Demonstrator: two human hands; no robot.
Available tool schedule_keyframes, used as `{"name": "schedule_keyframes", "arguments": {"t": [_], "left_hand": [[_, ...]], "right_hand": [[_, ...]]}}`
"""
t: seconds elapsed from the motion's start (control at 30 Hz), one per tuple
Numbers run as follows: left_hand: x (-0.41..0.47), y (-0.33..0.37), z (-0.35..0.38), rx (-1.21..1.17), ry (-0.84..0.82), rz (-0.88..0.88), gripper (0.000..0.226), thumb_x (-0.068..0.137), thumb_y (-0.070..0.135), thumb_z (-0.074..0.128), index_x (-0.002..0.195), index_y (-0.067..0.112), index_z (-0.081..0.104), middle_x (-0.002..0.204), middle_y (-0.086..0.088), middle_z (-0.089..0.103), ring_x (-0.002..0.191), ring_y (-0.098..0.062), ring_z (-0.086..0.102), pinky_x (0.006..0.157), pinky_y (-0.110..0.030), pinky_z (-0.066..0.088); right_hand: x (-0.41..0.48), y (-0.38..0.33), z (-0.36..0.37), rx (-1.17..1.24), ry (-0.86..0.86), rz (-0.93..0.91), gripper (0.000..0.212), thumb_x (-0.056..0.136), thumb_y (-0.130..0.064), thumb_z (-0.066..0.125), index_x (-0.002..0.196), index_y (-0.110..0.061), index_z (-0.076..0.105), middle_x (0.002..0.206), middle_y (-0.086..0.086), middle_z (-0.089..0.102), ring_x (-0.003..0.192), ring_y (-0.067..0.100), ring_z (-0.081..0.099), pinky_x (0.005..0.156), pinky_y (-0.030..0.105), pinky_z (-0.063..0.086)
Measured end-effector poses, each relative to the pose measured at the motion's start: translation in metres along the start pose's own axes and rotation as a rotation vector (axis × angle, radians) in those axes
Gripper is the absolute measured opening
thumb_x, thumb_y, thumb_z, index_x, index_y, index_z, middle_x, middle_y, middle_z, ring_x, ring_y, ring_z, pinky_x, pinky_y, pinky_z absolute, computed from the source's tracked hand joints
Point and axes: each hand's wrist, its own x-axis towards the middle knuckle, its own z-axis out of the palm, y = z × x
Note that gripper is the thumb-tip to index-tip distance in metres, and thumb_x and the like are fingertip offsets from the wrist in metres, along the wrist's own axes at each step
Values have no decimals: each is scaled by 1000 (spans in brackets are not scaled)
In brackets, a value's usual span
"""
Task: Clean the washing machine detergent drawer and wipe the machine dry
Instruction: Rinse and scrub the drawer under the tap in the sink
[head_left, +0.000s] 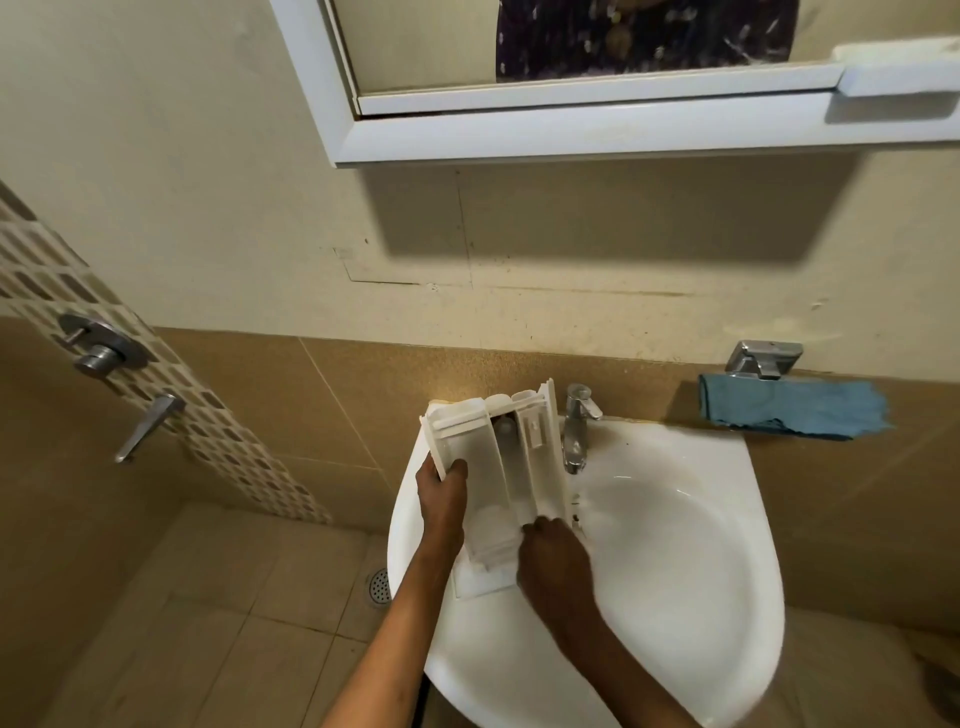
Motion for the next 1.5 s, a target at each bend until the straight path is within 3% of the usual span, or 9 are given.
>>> {"name": "schedule_keyframes", "arguments": {"t": [0.13, 0.23, 0.33, 0.57, 1.1, 1.2, 1.27, 1.37, 1.5], "left_hand": [[-2, 0, 0, 83, -60, 107, 29, 83, -7, 43, 104, 7, 57, 78, -7, 58, 70, -14, 52, 54, -17, 43], [-1, -1, 0, 126, -21, 108, 33, 83, -6, 43, 112, -1, 58, 89, -27, 59, 68, -25, 52, 54, -19, 40], [2, -4, -2, 110, -11, 81, 31, 83, -5, 43, 110, -4, 58, 76, -7, 58, 67, -18, 54, 55, -22, 40], [1, -4, -4, 68, -20, 87, 28, 84, -7, 42, 106, 0, 59, 70, 3, 55, 64, -10, 51, 56, -22, 41], [-1, -2, -11, 104, -35, 101, 37, 84, -11, 40, 74, 22, 50, 65, 1, 46, 59, -10, 42, 56, -23, 36], [-1, -3, -10, 168, -66, 126, 34, 81, -13, 38, 66, 17, 43, 59, 0, 36, 55, -13, 32, 52, -24, 28], [-4, -2, -9, 219, -92, 146, 35, 80, -14, 37, 64, 17, 42, 57, 1, 37, 53, -12, 32, 48, -18, 29], [-8, -2, -7, 262, -126, 171, 33, 81, -16, 37, 64, 12, 39, 54, 2, 35, 50, -10, 31, 39, -7, 26], [-12, -1, -3, 281, -172, 178, 29, 83, -14, 38, 71, 12, 46, 57, 1, 40, 54, -10, 36, 40, -6, 29]], "right_hand": [[28, 15, -29, 526, 123, 470, 7, 79, -7, 65, 76, -6, 71, 73, 9, 63, 69, 23, 60, 61, 21, 40], [47, 28, -38, 1320, 76, 1126, 19, 86, -6, 51, 69, -1, 59, 65, 11, 56, 60, 23, 51, 59, 27, 39], [56, 37, -32, 1586, 108, 1298, 15, 91, -3, 44, 85, 1, 57, 70, 11, 55, 62, 19, 53, 72, 31, 48], [75, 50, -10, 1805, 33, 1348, 32, 98, 2, 24, 79, 5, 49, 78, 17, 50, 77, 25, 52, 101, 37, 39], [67, 79, -5, 2173, -55, 1348, 29, 91, 3, 26, 70, -7, 43, 62, 6, 44, 60, 14, 36, 58, 20, 33], [70, 82, -49, 2299, -121, 1097, 21, 63, 9, 63, 66, -4, 48, 50, 7, 47, 57, 13, 38, 51, 19, 38], [78, 76, -94, 2164, -314, 889, 34, 44, 9, 82, 65, -3, 57, 54, 6, 51, 52, 14, 48, 45, 20, 43], [99, 63, -145, 1597, -428, 701, 13, 90, 3, 49, 82, 1, 59, 60, 9, 63, 52, 17, 62, 49, 20, 53], [114, 33, -172, 932, -589, 461, 28, 96, 7, 32, 99, 17, 58, 85, 24, 66, 65, 24, 65, 71, 34, 57]]}}
